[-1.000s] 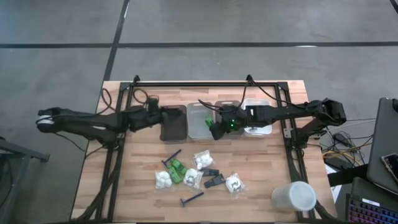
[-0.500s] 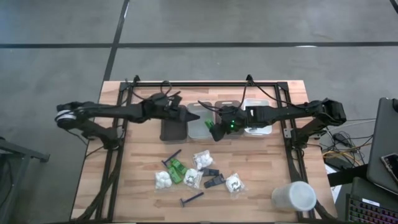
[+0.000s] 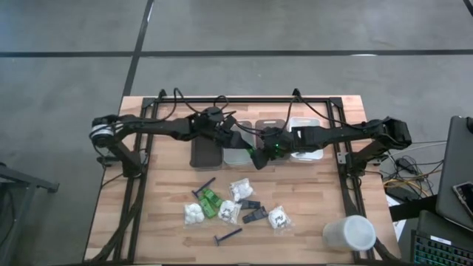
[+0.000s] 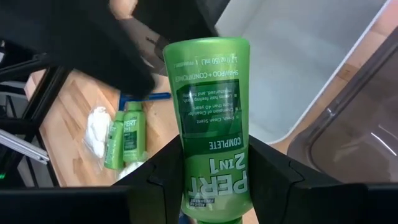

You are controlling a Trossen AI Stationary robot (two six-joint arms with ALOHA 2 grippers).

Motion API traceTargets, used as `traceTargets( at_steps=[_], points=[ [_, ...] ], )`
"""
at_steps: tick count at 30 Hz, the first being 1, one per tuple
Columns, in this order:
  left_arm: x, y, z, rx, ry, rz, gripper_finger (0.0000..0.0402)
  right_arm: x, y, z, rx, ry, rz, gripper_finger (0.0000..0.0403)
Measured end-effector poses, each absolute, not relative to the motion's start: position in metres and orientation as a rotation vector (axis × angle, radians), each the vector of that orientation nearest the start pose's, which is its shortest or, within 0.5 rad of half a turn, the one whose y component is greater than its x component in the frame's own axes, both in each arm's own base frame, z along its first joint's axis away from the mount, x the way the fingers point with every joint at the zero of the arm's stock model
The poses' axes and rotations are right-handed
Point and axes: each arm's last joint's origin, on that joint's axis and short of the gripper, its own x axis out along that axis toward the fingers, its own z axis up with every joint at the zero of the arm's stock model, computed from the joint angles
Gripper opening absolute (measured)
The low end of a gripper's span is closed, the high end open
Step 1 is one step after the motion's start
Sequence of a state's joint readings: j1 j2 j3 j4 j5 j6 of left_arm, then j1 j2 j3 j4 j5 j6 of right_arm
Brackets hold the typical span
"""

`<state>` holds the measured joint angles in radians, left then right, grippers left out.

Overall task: Pick & Place Travel size toiletries
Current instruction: Put the right shampoo into the left black bin

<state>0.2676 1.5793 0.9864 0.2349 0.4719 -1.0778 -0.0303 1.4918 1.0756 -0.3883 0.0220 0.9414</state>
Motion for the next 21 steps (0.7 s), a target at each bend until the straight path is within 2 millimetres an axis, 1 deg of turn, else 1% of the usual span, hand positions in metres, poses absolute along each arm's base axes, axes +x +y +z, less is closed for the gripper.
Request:
traceTargets(
  at_steps=[5, 13, 17, 21],
  points=[
    [0.339, 0.080, 0.241, -1.201, 0.438, 0.006, 0.0287, 0.314, -0.010, 0.253, 0.888, 0.720, -0.422, 0.0132],
    [0.339, 0.085, 0.245, -1.188, 0.394, -0.004, 0.0281, 0.314, -0.010, 0.253, 0.868, 0.728, -0.404, 0.0135],
    [0.342, 0.086, 0.245, -1.188, 0.394, -0.004, 0.0264, 0.314, -0.009, 0.253, 0.866, 0.735, -0.391, 0.0137],
    [0.349, 0.087, 0.241, -1.197, 0.417, -0.031, 0.0237, 0.314, -0.009, 0.253, 0.855, 0.738, -0.386, 0.0133]
  ],
)
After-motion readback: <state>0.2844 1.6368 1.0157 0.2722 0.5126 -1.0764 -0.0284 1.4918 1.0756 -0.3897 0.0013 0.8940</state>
